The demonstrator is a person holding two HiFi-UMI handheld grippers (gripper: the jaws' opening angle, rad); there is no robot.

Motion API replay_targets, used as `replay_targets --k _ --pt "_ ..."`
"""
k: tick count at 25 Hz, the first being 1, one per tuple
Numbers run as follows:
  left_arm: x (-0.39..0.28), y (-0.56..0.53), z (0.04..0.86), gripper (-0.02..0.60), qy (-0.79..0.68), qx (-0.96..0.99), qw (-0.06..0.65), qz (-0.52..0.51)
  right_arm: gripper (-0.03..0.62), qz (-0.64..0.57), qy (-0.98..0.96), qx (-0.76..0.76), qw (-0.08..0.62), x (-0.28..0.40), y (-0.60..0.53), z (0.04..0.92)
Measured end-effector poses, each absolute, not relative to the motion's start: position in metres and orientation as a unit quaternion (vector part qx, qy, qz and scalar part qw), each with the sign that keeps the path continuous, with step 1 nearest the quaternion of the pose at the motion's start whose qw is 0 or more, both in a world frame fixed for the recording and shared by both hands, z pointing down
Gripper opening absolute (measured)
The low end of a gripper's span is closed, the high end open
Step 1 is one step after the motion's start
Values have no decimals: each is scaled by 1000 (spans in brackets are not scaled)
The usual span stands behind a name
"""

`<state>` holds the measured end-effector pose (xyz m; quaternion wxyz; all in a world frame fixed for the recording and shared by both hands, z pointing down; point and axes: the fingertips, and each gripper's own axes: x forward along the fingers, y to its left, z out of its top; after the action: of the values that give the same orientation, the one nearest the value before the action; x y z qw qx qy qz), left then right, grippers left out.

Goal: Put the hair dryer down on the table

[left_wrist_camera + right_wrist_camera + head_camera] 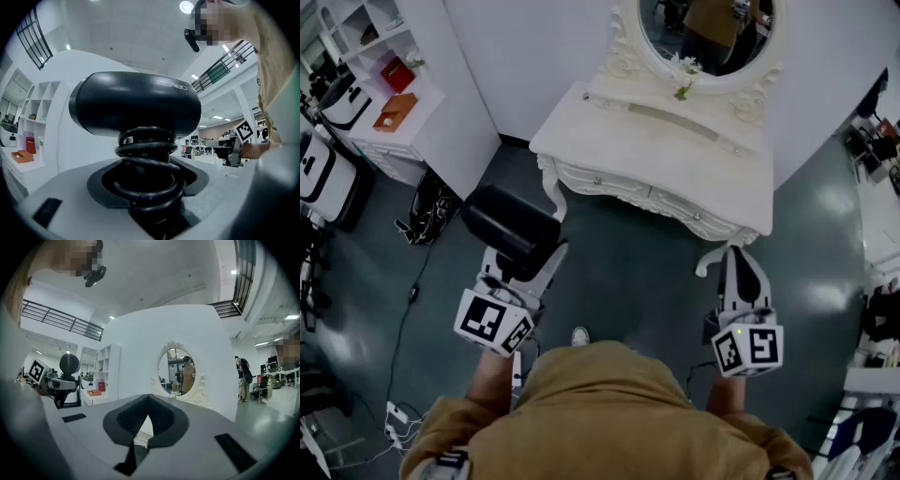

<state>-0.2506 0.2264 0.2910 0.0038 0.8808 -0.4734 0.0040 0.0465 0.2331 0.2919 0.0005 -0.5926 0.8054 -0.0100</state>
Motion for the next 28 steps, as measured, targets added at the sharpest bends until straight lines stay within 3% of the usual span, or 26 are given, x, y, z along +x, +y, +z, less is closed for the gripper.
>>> replay_targets --k 28 --pt "-157 254 310 255 -494 869 25 12 3 -66 817 -572 28 159 267 334"
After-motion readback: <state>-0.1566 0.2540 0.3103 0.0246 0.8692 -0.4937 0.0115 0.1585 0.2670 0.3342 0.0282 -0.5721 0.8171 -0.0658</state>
